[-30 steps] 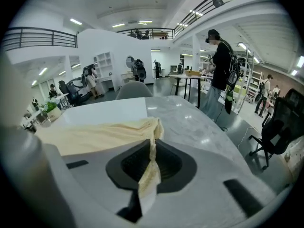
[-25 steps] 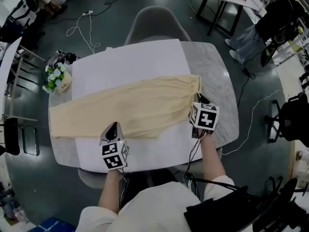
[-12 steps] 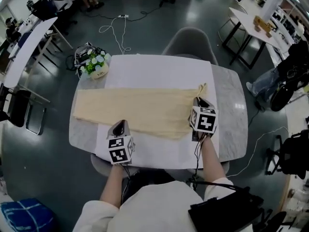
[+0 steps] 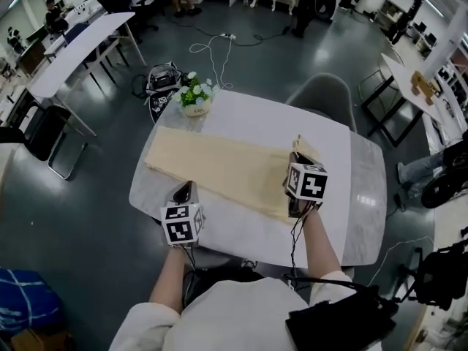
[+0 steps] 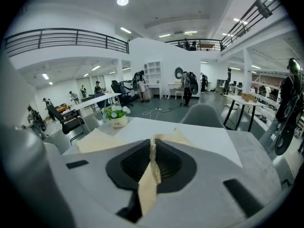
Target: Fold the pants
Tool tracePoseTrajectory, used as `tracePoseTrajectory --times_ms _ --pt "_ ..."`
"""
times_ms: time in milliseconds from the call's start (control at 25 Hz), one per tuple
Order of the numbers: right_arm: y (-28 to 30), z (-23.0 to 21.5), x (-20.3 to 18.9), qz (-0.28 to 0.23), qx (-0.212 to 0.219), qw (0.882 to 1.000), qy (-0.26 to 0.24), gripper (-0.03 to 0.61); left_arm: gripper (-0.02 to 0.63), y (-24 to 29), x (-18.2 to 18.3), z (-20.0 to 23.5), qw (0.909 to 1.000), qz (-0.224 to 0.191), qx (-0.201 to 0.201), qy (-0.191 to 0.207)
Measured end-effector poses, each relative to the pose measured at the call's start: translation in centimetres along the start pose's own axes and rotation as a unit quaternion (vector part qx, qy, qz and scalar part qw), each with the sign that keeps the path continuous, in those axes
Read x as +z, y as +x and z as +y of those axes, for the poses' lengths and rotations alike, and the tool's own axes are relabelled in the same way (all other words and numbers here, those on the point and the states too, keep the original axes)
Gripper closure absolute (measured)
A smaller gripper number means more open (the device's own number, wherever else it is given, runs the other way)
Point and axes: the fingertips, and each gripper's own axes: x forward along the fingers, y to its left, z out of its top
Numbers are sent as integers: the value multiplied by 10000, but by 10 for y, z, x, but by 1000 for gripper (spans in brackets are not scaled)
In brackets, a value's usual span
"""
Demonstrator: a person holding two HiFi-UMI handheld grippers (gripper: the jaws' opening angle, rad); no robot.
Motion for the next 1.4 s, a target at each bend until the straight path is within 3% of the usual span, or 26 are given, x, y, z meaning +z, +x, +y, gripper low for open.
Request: tracePoseTrajectory --times_ms 600,1000,1400 --pt "57 193 51 53 907 9945 -530 557 606 -34 11 148 9961 -210 633 -586" --pt "92 304 64 104 1450 9870 -689 557 606 -32 5 216 9940 -149 788 -742" --pt "129 385 63 252 1781 9797 -887 557 606 -26 -12 264 9917 -61 899 -913"
